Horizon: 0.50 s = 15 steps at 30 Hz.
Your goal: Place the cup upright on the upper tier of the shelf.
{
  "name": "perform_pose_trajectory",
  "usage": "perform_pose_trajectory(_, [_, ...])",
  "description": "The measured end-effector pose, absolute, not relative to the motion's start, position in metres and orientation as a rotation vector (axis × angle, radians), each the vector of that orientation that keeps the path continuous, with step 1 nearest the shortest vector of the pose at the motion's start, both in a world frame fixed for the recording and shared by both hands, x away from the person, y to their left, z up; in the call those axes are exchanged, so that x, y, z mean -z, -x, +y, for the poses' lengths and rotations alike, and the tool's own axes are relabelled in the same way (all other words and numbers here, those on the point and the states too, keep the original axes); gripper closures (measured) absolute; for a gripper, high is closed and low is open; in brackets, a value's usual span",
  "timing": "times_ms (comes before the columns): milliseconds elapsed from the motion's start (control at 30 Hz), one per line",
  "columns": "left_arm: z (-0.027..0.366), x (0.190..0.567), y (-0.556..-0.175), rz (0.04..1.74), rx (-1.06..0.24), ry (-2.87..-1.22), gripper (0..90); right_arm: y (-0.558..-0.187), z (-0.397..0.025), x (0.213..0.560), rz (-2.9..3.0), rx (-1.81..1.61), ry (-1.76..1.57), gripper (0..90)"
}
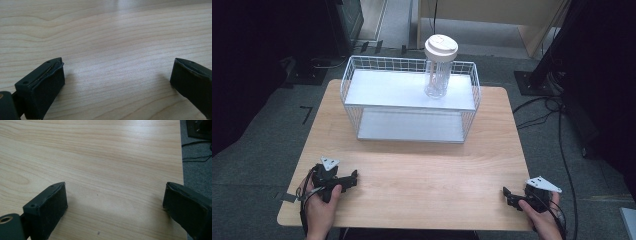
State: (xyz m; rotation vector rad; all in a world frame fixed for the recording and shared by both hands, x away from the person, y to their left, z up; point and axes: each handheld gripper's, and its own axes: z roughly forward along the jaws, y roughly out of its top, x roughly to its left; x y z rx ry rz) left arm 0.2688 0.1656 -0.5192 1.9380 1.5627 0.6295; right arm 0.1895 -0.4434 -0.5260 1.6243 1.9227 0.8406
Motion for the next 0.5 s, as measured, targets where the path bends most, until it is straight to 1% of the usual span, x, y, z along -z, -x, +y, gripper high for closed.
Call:
perform_pose_trajectory(200, [0.1656,0.5192,-0.2688,1.562,-0.63,-1.938,0.0,-0.1907,-0.4383,0.5262,1.956,-0.848,-1.603,3.3])
perform_pose_trajectory(500, [0.1656,0.5191,-0.2688,1.563,-0.629,-1.939,0.0,-0.191,-0.4381,0.5262,1.955,-0.847,-1.604,3.2])
